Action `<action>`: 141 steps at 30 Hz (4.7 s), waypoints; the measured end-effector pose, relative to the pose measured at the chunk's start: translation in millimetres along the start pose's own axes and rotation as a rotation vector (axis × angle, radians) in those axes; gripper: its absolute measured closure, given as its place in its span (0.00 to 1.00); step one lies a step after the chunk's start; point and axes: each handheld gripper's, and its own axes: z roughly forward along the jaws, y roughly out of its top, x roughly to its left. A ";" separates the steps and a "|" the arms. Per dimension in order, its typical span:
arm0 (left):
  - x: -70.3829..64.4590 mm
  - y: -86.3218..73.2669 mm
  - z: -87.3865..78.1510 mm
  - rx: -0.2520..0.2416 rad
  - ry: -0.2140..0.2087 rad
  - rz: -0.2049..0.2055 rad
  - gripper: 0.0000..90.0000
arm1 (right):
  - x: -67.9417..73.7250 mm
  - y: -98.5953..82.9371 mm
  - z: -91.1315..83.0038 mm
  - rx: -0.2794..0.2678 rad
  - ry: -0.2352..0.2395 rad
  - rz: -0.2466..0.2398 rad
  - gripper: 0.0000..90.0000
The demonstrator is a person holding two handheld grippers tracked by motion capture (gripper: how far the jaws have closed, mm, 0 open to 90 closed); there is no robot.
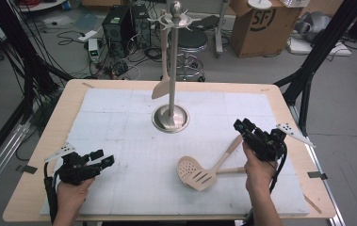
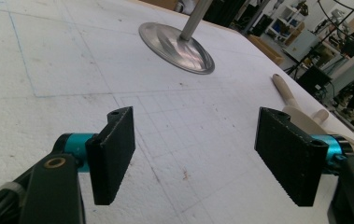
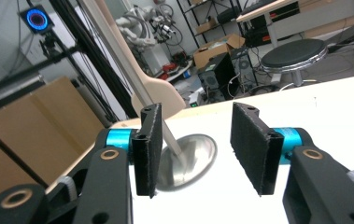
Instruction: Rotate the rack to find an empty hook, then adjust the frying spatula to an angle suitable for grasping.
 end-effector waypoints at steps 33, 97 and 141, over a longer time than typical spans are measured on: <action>-1.1 -0.2 0.7 0.003 0.000 0.007 0.33 | -30.4 -28.0 -18.2 0.113 -0.102 0.011 0.30; -1.3 -0.8 2.2 0.009 -0.002 0.007 0.33 | -95.2 -39.5 26.1 0.532 -0.275 0.168 0.99; -1.8 -1.7 6.2 0.020 -0.006 0.008 0.33 | -75.6 -51.7 88.3 0.684 -0.230 0.149 0.99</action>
